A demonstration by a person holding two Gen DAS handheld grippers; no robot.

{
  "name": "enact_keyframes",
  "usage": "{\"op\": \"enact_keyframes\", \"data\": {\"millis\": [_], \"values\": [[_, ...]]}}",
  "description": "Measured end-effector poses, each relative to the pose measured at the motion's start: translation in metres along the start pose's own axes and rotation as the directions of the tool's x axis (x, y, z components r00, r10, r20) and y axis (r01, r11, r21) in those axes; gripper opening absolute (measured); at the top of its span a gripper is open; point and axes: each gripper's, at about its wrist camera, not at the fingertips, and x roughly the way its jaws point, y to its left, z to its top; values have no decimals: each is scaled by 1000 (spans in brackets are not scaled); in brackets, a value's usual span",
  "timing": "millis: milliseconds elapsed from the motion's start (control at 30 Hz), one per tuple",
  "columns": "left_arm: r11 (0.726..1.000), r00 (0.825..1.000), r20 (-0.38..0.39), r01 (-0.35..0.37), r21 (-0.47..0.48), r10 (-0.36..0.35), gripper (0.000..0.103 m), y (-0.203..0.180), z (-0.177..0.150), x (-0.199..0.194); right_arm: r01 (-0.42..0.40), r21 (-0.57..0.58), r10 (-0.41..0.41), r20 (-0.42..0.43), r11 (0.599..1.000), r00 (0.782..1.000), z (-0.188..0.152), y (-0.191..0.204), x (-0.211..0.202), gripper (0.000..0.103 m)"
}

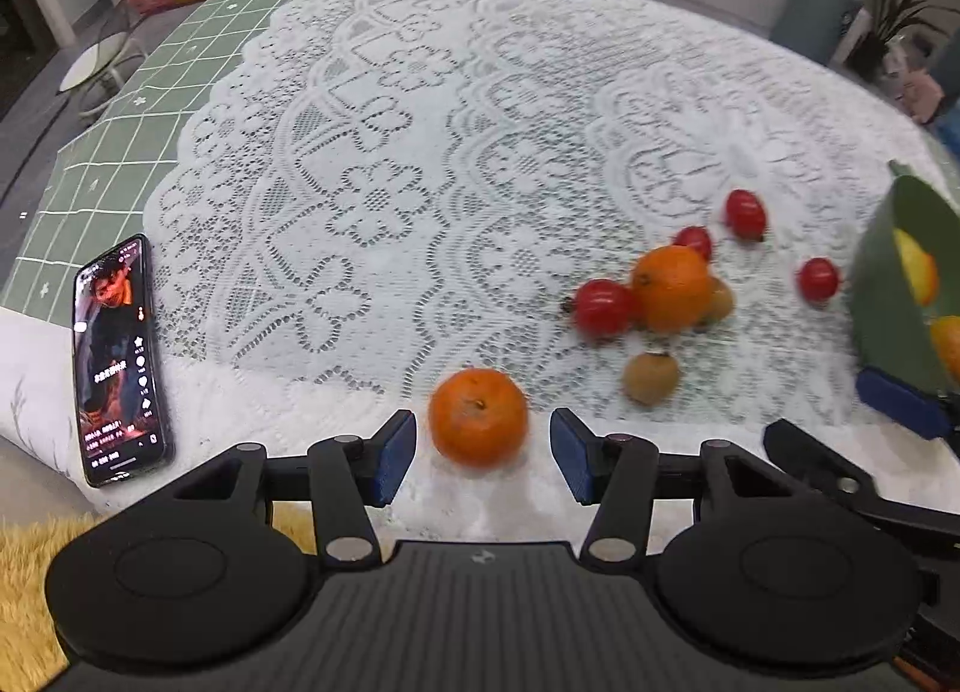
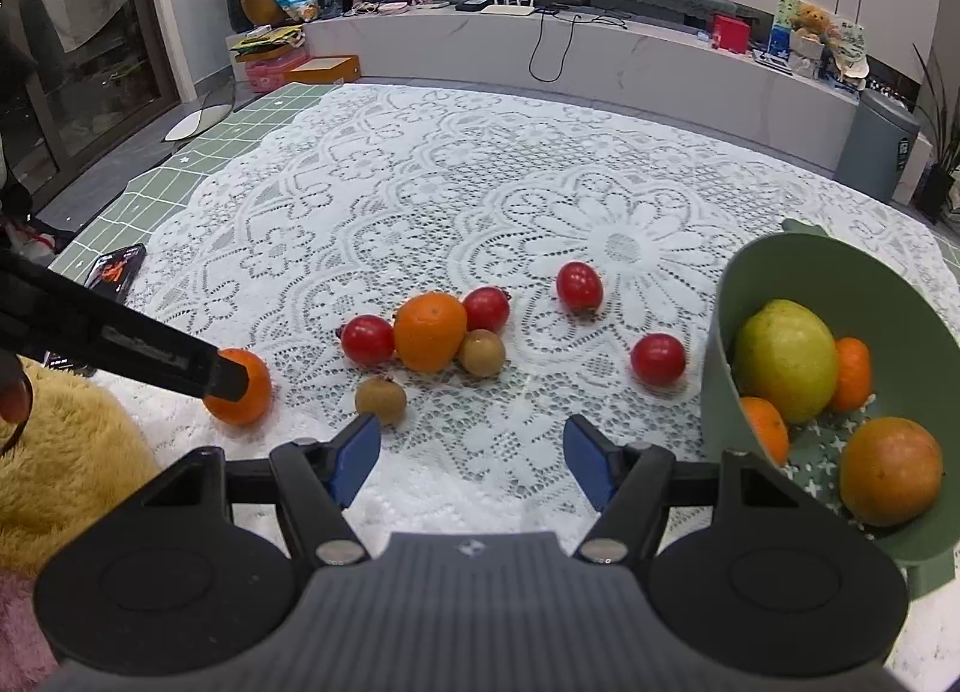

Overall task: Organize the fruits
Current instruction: 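Move the left tool onto an orange while the right tool approaches another orange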

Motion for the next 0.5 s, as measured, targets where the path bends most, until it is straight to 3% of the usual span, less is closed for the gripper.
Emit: {"op": "enact_keyframes", "data": {"millis": [500], "values": [[997,997,-65,-27,75,32,61,-11,9,32,-9,-36,9,-10,999,1000,21,4,24,65]]}}
